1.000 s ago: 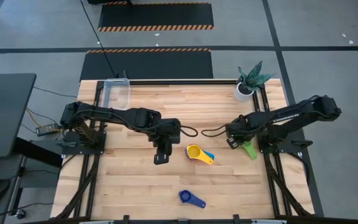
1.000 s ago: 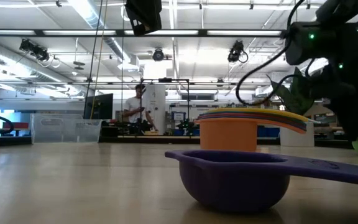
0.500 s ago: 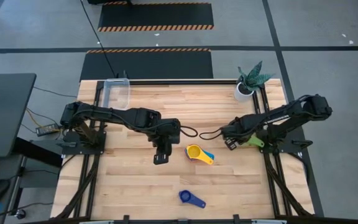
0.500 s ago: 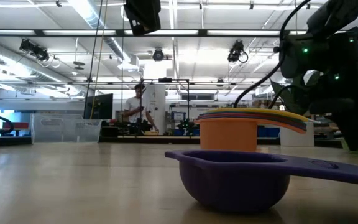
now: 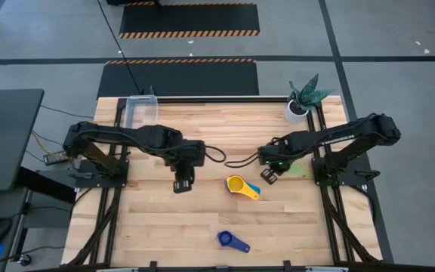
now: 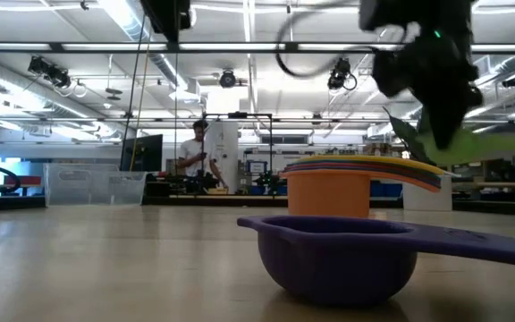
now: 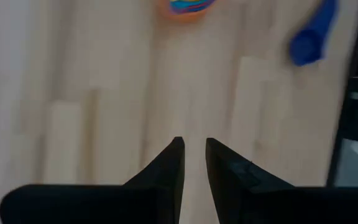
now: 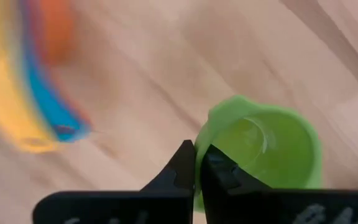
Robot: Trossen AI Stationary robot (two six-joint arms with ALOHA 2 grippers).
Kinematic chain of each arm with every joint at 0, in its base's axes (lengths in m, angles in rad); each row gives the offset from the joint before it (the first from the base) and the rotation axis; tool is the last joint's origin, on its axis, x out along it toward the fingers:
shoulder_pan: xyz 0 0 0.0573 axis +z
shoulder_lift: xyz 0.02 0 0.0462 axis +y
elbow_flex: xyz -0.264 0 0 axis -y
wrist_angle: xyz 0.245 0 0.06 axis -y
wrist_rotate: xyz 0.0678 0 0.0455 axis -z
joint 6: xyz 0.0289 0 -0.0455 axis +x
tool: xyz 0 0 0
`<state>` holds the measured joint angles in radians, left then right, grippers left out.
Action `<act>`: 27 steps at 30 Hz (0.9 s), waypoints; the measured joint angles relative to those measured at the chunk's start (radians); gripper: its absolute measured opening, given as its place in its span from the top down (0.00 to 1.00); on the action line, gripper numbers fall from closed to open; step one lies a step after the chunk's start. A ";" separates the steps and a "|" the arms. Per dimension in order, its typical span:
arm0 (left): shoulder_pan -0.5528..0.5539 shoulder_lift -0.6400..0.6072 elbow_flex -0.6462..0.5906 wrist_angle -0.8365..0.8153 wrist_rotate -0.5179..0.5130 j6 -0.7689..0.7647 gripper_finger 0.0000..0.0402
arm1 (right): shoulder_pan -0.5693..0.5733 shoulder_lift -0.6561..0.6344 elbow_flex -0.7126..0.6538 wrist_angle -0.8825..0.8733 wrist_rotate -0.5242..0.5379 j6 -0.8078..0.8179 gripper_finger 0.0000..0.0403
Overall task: Nest measuring cups in basket
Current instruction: Stack the green measuring cup on top of the yellow measuring cup
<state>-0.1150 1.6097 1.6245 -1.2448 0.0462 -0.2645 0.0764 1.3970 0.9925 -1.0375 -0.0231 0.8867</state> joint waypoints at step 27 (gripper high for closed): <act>-0.052 -0.402 -0.001 -0.290 -0.204 -0.220 0.83 | 0.154 0.635 0.868 -0.241 0.103 0.298 0.98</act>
<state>-0.1669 1.2082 1.6238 -1.5347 -0.1574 -0.4849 0.2299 2.0322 1.8607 -1.2789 0.0804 1.1849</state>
